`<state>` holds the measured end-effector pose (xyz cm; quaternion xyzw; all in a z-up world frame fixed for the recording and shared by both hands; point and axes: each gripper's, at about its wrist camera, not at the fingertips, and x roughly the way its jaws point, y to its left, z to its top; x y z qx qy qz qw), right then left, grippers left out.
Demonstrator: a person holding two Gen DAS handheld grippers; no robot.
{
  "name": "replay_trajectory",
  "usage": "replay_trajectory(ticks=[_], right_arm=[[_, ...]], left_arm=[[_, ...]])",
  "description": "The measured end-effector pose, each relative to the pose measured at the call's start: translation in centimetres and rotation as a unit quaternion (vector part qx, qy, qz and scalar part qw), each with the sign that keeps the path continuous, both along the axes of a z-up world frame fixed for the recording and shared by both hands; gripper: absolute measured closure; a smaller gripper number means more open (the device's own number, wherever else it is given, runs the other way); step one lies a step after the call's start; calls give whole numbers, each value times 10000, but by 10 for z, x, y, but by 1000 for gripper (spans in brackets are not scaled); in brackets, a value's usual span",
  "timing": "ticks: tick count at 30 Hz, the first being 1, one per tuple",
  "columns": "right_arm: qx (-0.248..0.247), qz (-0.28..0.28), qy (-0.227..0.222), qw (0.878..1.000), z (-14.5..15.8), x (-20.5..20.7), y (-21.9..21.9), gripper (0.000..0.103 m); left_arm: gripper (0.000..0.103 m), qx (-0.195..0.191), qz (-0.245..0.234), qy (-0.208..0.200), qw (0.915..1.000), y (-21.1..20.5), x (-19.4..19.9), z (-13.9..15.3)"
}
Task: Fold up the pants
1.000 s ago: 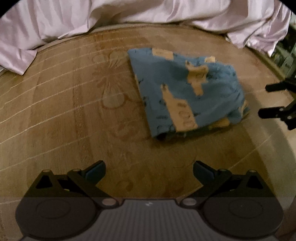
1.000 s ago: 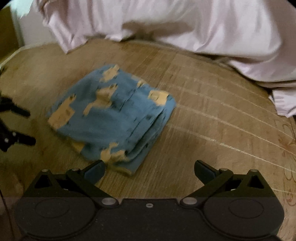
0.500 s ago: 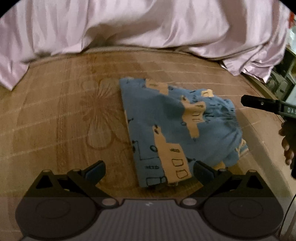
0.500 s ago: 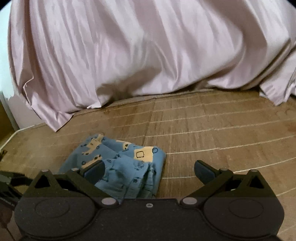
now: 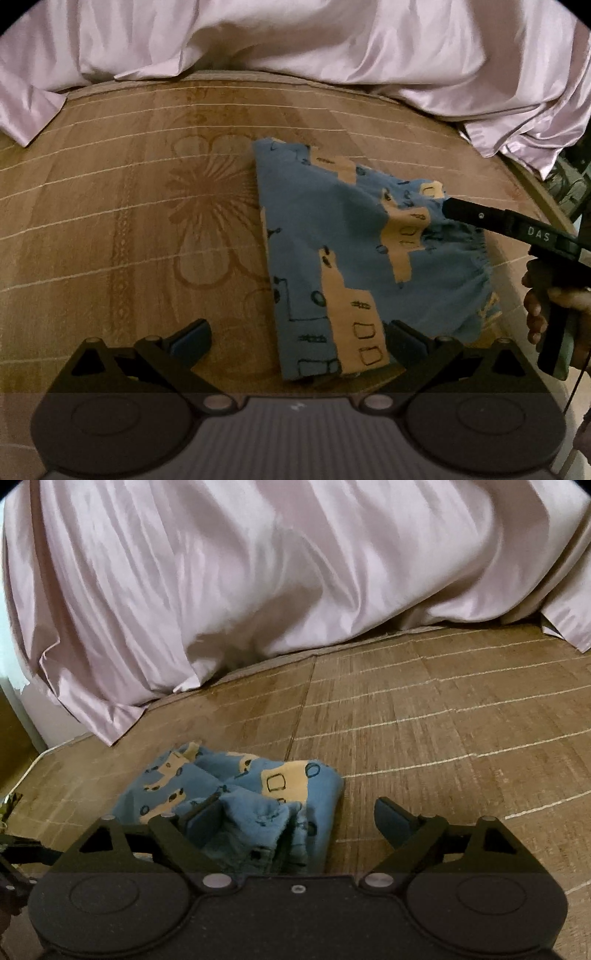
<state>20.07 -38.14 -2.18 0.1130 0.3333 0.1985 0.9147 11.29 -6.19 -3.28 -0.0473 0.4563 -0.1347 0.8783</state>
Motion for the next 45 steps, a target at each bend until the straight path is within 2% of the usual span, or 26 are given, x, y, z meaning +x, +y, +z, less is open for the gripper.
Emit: replay_trajectory(ticks=[4,11,14,20,21,26,27,29,32,34,38,40,42,43,45], right_arm=[[127,6,81,9999,-6,3,0,4],[304,23,116,9995,-7,3,-2,4],[374,-96,127,9992,-7,2,-3,12],[-24,-220,86,9997,-4,0,5,25],[0,-192,88,9998,-5,0,5,28],[330,-161,170,9992,-6,0,0,30],[391,-156,198,9989,-7,0,-1,38],[545,-114,296,9980,-8,1,-2,48],[537,-88,342,9979,-6,1,-1,53],[541,-100,381,9978,-6,1,-1,54],[787,-150,494,9956,-7,1,-6,51],[922,-140,537,9942,-7,1,-10,46],[967,-164,557,9936,-7,1,-11,47],[954,-160,554,9938,-7,0,-11,48],[879,-121,543,9946,-7,-1,-9,57]], left_arm=[[0,159,54,-31,9999,-1,-1,-1],[0,402,-40,-8,9992,-8,-1,-2],[0,410,-56,23,9991,-10,-1,-1],[1,467,104,226,9986,-12,5,1],[3,430,139,237,9987,-12,5,2],[4,254,155,355,9989,-11,4,4],[5,235,127,359,9990,-12,4,4],[12,174,24,343,9993,-13,3,5],[26,211,-183,267,9993,-17,2,7],[34,305,-256,256,9989,-19,3,8],[40,-1,-235,389,9990,-12,6,9],[29,-225,-209,483,9984,-7,8,8],[22,-458,-194,608,9969,-3,9,7],[22,-520,-165,635,9965,-2,9,7],[22,-500,-205,661,9963,-2,10,6]])
